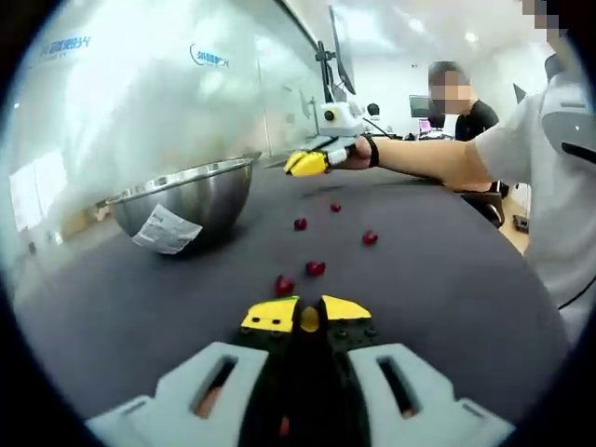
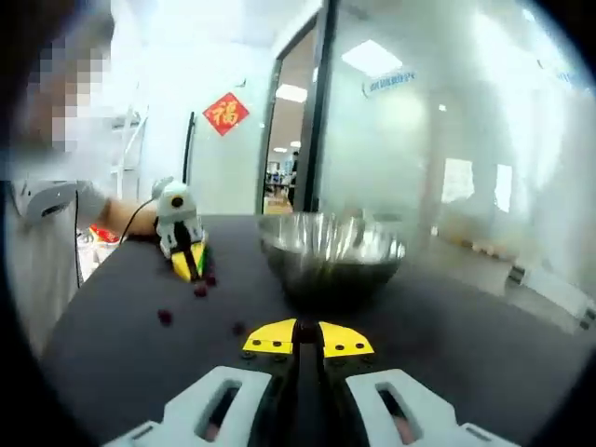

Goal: Pick candy and put bowl

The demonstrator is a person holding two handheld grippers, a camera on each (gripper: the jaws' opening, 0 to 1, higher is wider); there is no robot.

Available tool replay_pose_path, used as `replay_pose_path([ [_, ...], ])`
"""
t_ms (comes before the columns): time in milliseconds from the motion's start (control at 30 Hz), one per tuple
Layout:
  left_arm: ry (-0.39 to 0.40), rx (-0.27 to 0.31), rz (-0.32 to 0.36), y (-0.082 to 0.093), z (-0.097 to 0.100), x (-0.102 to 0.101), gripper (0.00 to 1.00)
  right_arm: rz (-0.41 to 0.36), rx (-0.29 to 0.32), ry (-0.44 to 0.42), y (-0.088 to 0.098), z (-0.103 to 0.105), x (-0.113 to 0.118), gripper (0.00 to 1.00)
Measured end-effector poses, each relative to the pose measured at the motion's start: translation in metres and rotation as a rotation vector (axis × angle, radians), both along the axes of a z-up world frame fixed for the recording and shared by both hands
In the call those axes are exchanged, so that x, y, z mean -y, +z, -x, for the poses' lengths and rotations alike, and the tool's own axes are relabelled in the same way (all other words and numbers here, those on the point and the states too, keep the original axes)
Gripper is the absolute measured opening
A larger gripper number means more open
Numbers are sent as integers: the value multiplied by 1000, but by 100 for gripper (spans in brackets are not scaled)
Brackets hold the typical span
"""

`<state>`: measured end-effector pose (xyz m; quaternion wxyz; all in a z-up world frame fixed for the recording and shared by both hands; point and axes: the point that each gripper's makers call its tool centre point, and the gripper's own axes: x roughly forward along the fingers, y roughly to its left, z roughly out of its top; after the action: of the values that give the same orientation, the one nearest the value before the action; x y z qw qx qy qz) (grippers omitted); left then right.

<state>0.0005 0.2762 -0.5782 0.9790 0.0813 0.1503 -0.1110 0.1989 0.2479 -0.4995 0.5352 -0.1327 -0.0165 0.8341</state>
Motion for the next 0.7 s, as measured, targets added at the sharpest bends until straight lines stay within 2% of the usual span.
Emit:
replay_pose_path([
  [67,0,1,-1,0,0,0,2,-34,21,-1,18,3,-15,3],
  [267,-1,5,-2,0,0,0,2,-65,26,-15,43,8,-69,3],
  [367,1,7,-4,0,0,0,2,-69,6,-22,43,10,-87,4],
  [500,2,11,-8,1,0,-1,2,-81,-60,-1,35,17,-102,5],
  [633,5,13,-10,1,0,-1,2,-70,-119,42,18,26,-105,18],
  [700,8,13,-10,1,0,-1,2,-68,-122,47,13,26,-105,18],
])
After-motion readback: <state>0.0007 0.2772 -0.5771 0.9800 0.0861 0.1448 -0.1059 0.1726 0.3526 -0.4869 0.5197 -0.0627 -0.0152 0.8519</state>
